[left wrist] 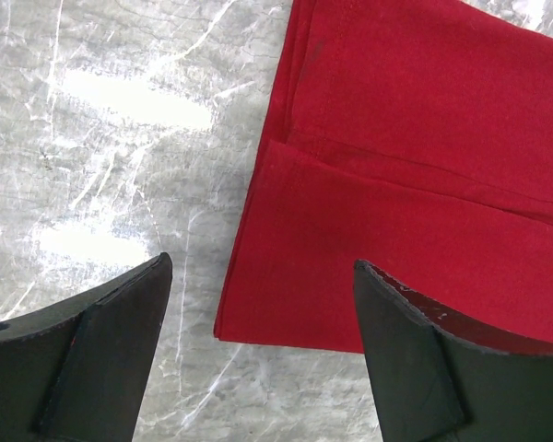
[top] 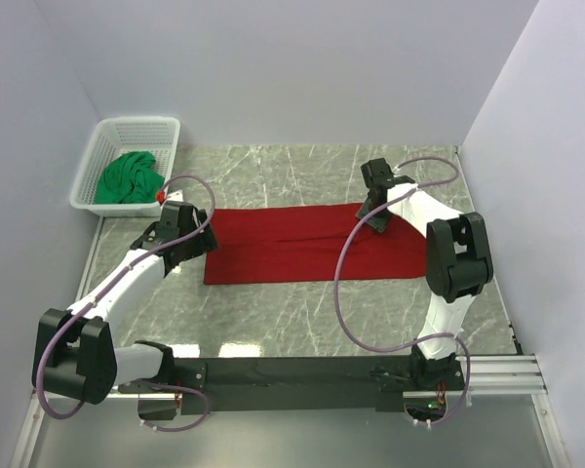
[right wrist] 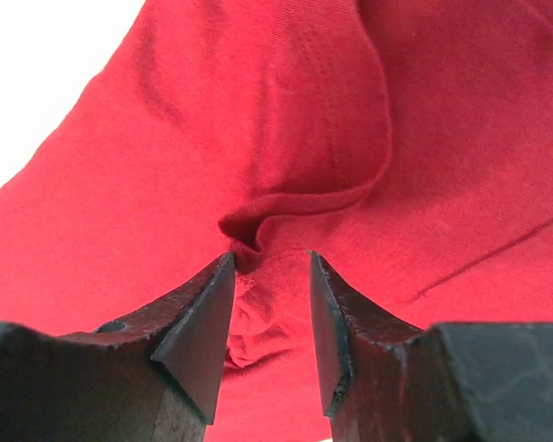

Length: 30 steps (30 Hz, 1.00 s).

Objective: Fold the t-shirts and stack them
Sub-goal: Fold the tshirt

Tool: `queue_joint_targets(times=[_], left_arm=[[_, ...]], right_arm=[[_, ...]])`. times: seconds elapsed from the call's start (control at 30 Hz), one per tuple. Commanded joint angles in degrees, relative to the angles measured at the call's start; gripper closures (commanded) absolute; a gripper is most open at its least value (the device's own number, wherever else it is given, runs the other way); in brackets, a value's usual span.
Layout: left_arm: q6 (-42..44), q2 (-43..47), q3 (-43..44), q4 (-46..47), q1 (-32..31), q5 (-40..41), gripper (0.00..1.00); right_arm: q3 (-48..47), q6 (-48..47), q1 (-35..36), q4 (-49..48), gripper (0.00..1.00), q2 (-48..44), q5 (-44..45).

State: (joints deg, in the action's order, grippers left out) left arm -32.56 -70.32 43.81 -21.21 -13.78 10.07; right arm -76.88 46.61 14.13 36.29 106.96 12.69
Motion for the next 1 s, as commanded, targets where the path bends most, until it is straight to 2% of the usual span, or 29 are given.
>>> queue_joint_targets(times=[0.0, 0.07, 0.17, 0.3, 0.37, 0.97], left_arm=[[0.74, 0.71, 0.57, 1.70, 0.25, -0.84, 0.16], [0.74, 0.63, 0.66, 1.61, 0.33, -0.84, 0.15], [0.74, 0.71, 0.57, 1.52, 0.33, -0.75, 0.15], [0.74, 0.89, 0.57, 1.44, 0.33, -0.49, 0.16], [0.83, 0.80, 0.66, 1.35, 0.33, -0.40, 0.16], [0.83, 0.54, 0.66, 1.35, 0.33, -0.40, 0.16]], right_arm=[[-3.36, 0.15, 0.81, -0.61, 0.57, 1.67, 1.73], [-3.89, 0.06, 0.99, -0.61, 0.60, 2.46, 1.73], [-4.85, -0.12, 1.25, -0.79, 0.70, 3.34, 1.81], [-6.70, -0.55, 1.51, -0.35, 0.94, 4.49, 1.73], [-7.31, -0.73, 1.60, 0.00, 1.00, 5.01, 1.64], [-13.20, -8.99, 4.68, -3.69, 1.00, 8.35, -2.40]])
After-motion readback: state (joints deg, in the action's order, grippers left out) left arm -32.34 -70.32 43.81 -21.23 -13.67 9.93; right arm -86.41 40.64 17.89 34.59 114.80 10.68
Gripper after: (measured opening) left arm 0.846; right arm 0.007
